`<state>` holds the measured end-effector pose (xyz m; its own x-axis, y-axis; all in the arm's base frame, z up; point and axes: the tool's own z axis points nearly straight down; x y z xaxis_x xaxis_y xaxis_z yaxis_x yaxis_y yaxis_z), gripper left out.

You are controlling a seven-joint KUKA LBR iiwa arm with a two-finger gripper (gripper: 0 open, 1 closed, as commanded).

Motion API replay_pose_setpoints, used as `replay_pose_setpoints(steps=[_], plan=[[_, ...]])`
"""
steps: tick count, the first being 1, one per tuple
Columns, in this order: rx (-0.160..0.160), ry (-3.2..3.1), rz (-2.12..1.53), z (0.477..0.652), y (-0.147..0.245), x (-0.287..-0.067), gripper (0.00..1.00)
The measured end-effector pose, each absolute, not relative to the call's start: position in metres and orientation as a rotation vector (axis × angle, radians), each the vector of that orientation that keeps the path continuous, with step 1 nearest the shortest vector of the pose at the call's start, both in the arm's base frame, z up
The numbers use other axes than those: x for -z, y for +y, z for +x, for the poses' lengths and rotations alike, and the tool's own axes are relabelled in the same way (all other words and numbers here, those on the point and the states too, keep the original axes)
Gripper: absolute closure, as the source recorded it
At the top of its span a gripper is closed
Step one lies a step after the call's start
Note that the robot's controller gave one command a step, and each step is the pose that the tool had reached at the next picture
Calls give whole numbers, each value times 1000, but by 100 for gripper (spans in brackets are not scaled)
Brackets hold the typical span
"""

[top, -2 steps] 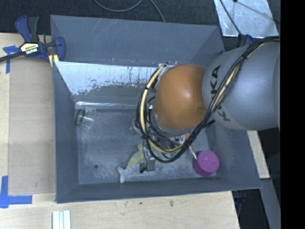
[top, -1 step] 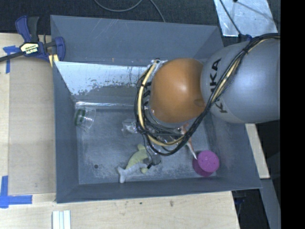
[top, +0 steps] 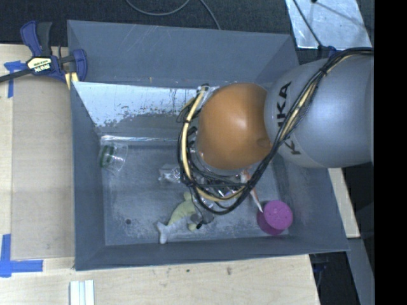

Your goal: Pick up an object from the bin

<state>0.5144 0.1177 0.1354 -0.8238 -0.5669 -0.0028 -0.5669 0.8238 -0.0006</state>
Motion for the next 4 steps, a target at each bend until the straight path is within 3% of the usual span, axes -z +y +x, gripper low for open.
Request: replay_pose_setpoints(steps=[1,2,4], plan=[[1,2807,-1405,510,123,-84,0],[-2,2728,-1547,515,130,-71,100],[-4,2733,-1549,513,130,-76,100]])
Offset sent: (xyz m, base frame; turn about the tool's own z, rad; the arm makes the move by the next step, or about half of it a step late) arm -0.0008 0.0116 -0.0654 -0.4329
